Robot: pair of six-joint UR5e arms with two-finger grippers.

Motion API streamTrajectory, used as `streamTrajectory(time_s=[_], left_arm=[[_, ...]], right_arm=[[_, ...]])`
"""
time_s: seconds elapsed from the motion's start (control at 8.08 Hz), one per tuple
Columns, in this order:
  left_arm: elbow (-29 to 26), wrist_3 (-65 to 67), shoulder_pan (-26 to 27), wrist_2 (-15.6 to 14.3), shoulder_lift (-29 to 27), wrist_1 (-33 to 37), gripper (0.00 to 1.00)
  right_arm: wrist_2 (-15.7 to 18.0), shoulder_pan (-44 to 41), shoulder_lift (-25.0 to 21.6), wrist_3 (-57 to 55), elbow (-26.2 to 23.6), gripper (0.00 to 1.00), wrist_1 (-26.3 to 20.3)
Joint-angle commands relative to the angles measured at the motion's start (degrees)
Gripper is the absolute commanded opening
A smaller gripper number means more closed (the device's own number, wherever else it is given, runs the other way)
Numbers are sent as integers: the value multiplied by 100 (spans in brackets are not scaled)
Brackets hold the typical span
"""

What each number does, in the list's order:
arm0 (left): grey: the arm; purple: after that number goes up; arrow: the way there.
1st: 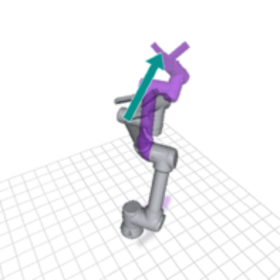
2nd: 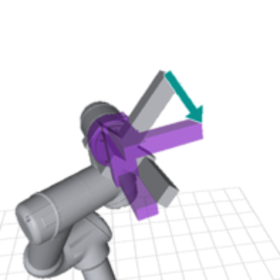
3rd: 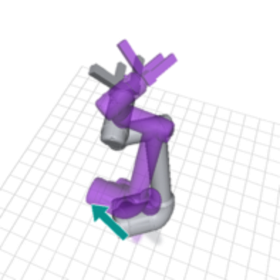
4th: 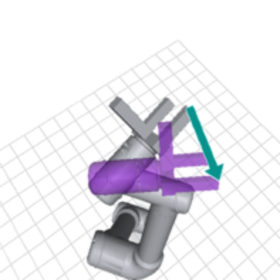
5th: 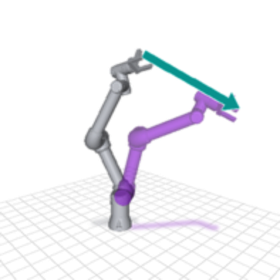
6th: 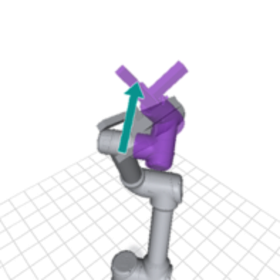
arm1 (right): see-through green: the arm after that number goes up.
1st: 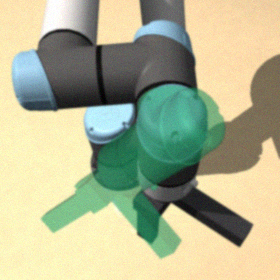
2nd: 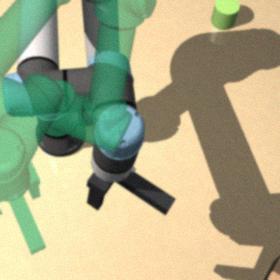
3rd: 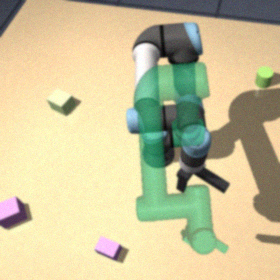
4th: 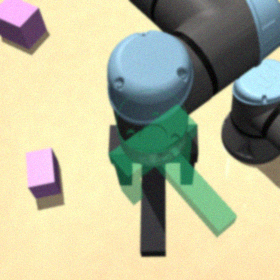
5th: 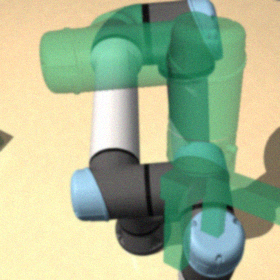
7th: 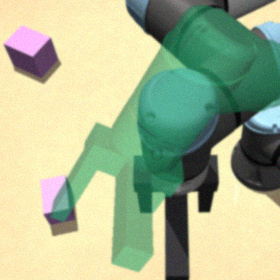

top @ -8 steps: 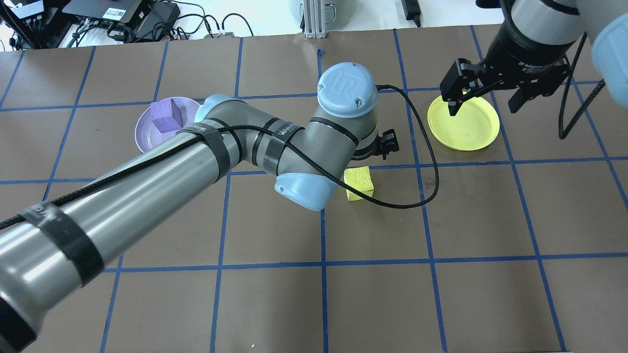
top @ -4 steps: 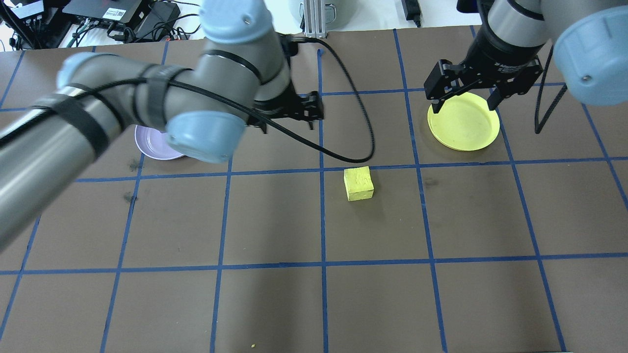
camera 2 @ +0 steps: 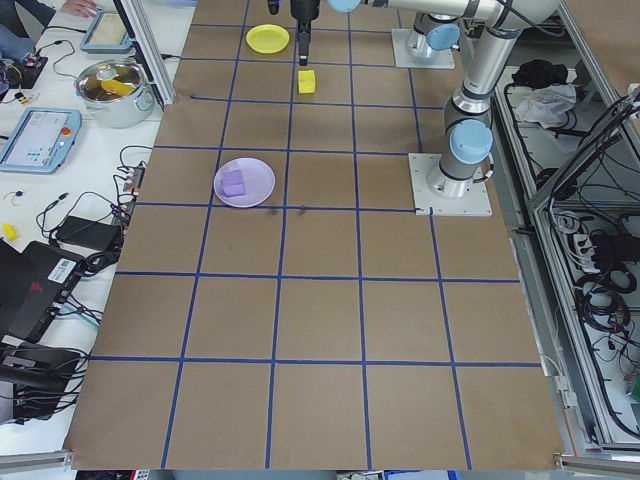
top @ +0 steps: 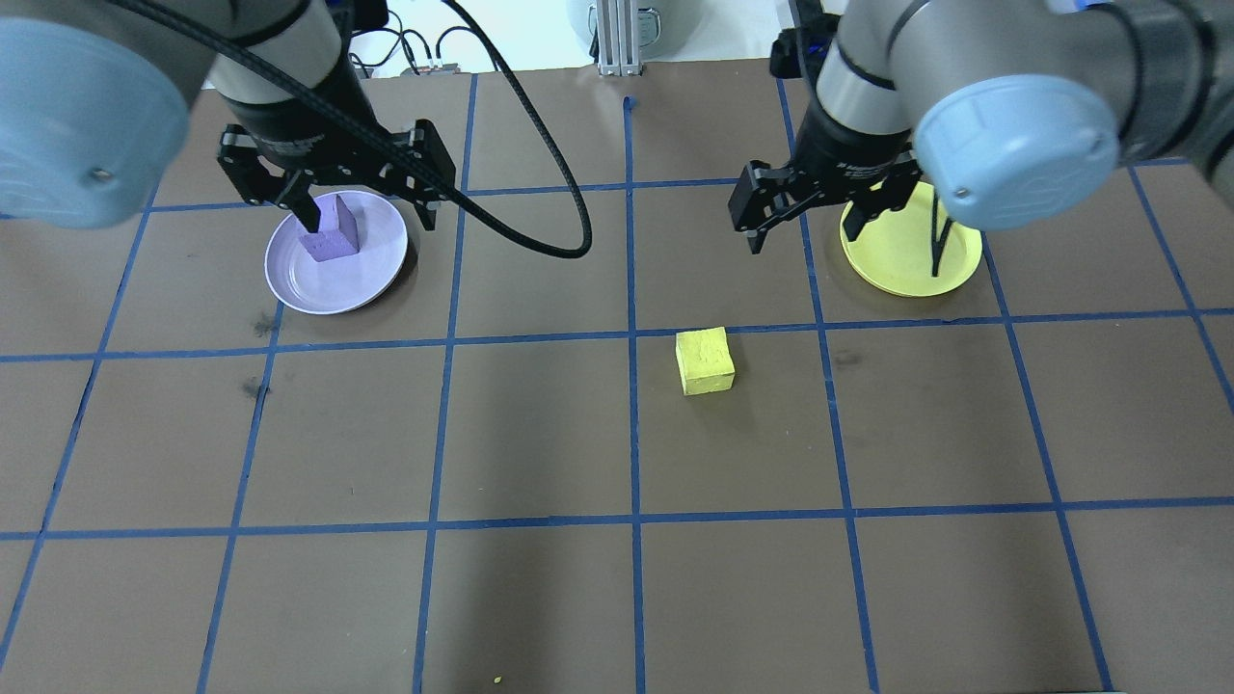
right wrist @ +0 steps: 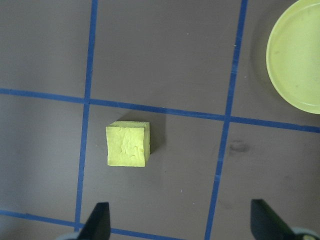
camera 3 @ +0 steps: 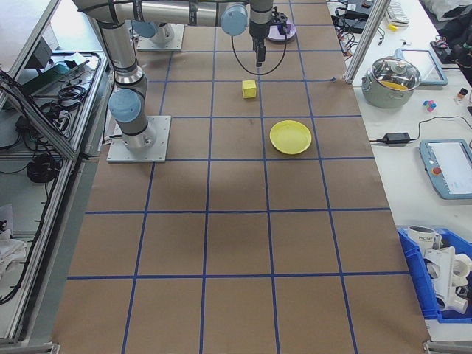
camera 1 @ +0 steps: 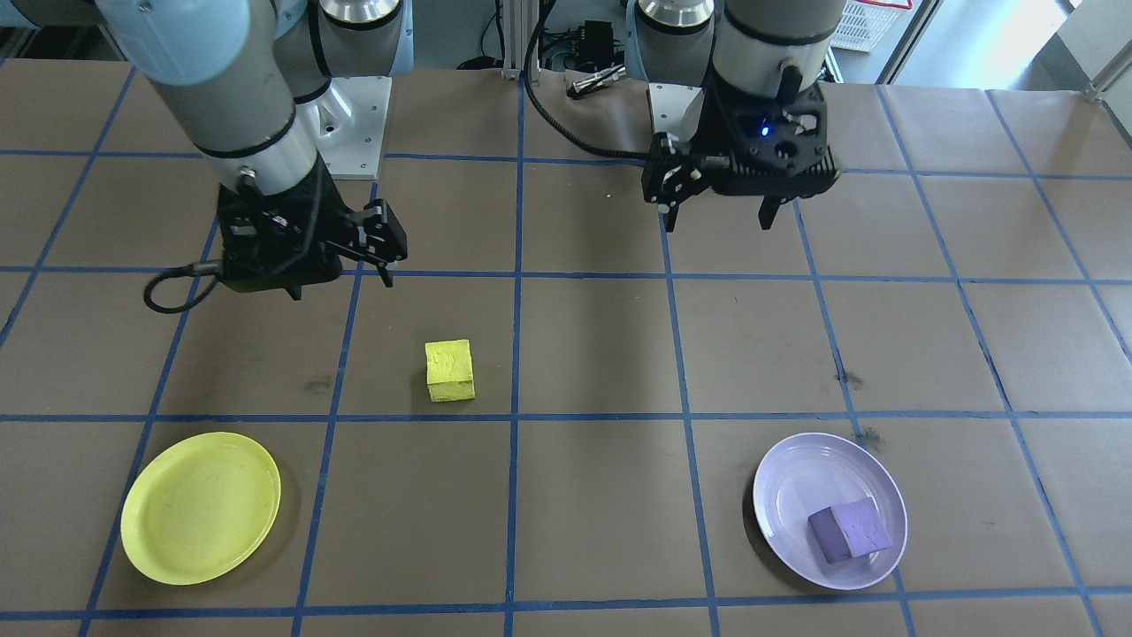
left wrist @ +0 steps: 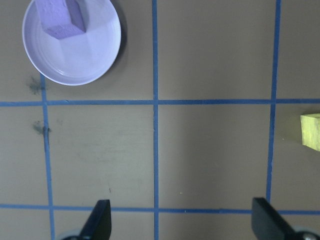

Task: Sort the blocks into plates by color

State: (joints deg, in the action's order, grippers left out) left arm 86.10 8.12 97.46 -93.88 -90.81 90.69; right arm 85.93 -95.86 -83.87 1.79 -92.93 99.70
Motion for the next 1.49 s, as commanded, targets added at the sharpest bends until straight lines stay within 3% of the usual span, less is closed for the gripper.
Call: streamTrajectory(time_s=[0.0,0.25,0.62,1.11,1.36], left_arm=[[-742,-38,-104,-25,318,546,100],[-779,-108,-244,-43,414,519,100],[-709,-372,-561,19,502,476,100],[-691,-338,-544,-16,696,362,100],[-691,-311,-544,-16,749,292,100]], right_arm=[[55,-765,808,-581,-32,100,417],[239,-943,1248,-610,-41,100,471],[240,-943,1723,-628,-58,100,454],[187,-943,1821,-830,-681,100,1154],[152,-943,1901,-838,-717,100,1209]])
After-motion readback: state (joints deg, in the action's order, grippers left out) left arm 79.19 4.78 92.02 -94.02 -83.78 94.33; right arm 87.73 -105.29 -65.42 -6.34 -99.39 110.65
